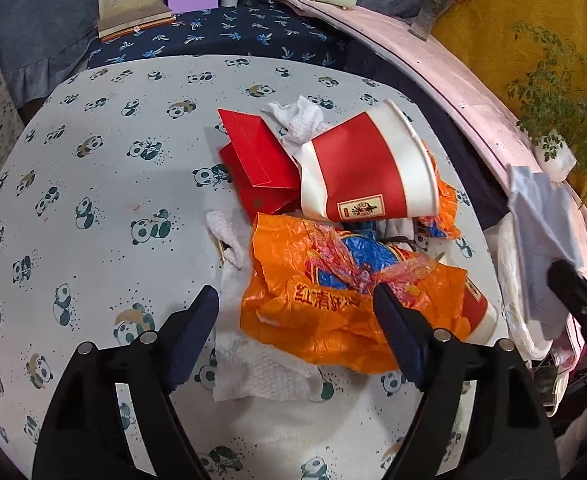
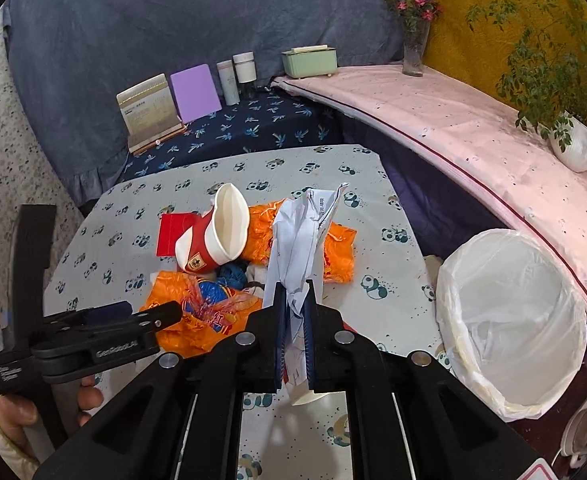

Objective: Collect trash
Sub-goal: 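Carry the orange bag and white paper over the bin and open both tools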

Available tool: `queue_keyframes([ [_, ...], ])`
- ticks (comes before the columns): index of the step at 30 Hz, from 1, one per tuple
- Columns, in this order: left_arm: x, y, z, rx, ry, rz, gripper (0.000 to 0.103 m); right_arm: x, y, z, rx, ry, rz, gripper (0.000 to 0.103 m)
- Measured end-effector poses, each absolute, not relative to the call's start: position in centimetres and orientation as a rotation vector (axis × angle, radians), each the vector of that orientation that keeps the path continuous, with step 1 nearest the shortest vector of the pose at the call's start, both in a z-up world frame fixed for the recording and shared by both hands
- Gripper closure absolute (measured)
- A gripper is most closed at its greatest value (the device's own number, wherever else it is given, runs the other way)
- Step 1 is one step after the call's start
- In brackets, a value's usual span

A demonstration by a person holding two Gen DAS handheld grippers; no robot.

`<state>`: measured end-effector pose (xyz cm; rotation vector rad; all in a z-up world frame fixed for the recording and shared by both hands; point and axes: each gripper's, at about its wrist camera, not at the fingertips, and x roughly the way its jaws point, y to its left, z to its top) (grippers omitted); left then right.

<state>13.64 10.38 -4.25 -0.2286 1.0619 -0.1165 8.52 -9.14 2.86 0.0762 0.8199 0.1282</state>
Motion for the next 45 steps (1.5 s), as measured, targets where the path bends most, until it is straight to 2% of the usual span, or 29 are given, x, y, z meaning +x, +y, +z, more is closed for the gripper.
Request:
queue_keyframes([
  [1,14.0,10.3,-4.5,-0.229,1.068,-0.111,0.034,8.5,-9.3,2.9,0.078,0.820,0.126,0.095],
  [2,14.2,10.2,-4.7,-0.229,1.076,-0.114,0.052,8.6,-9.4,2.8,0.079,0.823,0.125,0.095],
  [3,14.4,10.0,-4.9,-0.225,1.089,-0.121,0.063,8.6,-9.5,2.8,0.079,0.825,0.122,0.095],
  [4,14.5,9.9,-4.8,-0.222,1.092,-0.125,0.066,8.7,-9.7,2.7,0.079,0.827,0.120,0.095],
  [5,14.4,9.8,-4.7,-0.216,1.087,-0.129,0.078,8.6,-9.9,2.7,0.080,0.828,0.119,0.095],
  [8,13.8,9.3,-3.8,-0.167,1.056,-0.137,0.085,8.5,-10.4,2.8,0.087,0.823,0.111,0.095],
  [17,10.7,7.2,1.5,-0.106,0.936,-0.231,0.086,7.6,-12.4,4.2,0.112,0.775,0.076,0.095],
  [28,10.0,-1.8,6.3,-0.005,0.815,-0.402,0.086,5.2,-18.7,5.3,0.178,0.715,-0.052,0.095],
  [37,11.0,-10.1,6.3,0.077,0.789,-0.514,0.086,3.1,-26.0,4.4,0.245,0.704,-0.218,0.095],
  [45,12.3,-17.1,4.0,0.155,0.808,-0.621,0.086,3.2,-30.7,2.6,0.298,0.732,-0.324,0.095],
])
